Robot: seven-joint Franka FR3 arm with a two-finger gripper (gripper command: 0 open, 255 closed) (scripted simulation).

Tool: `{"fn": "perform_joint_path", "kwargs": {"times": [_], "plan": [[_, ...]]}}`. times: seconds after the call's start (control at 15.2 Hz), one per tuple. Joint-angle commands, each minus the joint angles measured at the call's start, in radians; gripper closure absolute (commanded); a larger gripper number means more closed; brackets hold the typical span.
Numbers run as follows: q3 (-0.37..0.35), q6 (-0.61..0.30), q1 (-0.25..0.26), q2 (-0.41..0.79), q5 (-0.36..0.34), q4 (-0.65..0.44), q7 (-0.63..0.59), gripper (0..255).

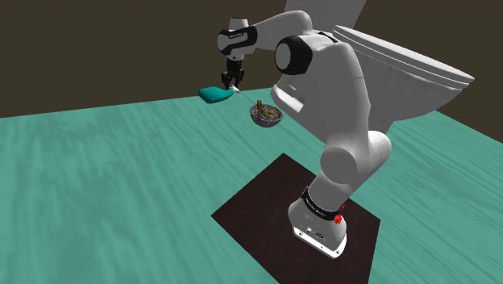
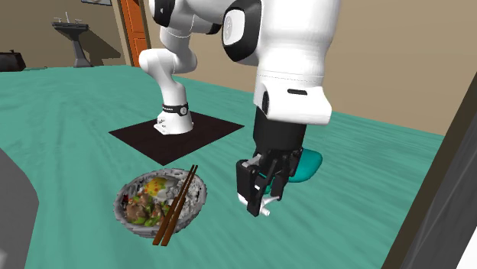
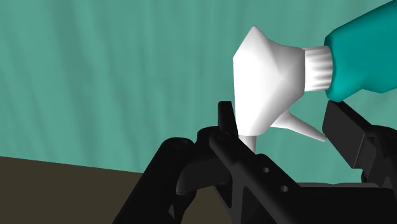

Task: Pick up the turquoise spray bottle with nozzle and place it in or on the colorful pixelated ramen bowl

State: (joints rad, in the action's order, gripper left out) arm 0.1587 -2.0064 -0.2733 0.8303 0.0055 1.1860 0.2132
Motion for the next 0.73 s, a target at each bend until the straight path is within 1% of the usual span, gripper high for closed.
{"fn": "perform_joint_path", "kwargs": {"times": [0.0,0.53,0.66], "plan": [[0.001,0.024,0.000,-0.009,-0.001,-0.015,0.001,255],[0.003,0.101,0.000,-0.041,-0.003,-0.060,0.006,255],[0.011,0.057,-0.020,-0.097,-0.004,0.036,0.036,255]]}}
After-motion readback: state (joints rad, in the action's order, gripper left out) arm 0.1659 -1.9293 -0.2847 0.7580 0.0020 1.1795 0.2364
